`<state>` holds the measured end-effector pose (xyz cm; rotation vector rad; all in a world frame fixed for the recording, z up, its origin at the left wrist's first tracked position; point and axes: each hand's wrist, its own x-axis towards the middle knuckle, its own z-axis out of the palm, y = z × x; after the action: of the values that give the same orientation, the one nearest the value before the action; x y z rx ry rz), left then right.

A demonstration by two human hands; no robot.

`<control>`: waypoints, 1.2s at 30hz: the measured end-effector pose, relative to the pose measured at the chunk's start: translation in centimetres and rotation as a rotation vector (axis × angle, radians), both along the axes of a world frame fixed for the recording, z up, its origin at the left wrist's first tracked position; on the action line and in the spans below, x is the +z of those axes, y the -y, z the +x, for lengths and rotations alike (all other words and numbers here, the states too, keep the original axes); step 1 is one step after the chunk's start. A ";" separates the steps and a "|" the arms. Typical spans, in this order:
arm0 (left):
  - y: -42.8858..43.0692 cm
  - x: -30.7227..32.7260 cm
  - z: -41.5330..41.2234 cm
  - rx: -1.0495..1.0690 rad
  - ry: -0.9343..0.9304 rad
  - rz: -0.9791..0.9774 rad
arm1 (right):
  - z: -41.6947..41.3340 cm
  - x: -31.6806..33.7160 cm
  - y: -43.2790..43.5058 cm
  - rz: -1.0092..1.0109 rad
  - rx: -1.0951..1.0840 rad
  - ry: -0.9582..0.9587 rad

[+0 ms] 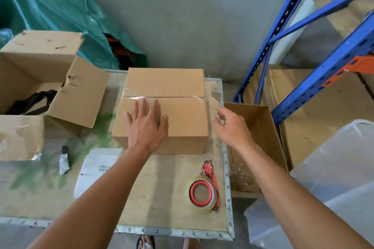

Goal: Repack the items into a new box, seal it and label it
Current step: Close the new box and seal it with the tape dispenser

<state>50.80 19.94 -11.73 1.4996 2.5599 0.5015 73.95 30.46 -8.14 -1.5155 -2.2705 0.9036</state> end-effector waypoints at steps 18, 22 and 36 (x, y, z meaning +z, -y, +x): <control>-0.4 0.4 4.9 0.852 0.921 0.514 | -10.4 1.6 -17.1 -0.179 0.248 0.241; -1.6 2.2 0.1 0.810 0.831 0.449 | -7.2 2.1 -15.3 -0.263 0.243 0.217; 0.4 3.8 -9.1 0.321 1.032 -0.010 | -3.2 -2.3 -2.2 -0.529 -0.055 -0.288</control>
<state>41.65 19.50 -7.89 0.5308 1.9088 0.9713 70.77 32.61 -10.43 -1.4998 -1.8610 1.6795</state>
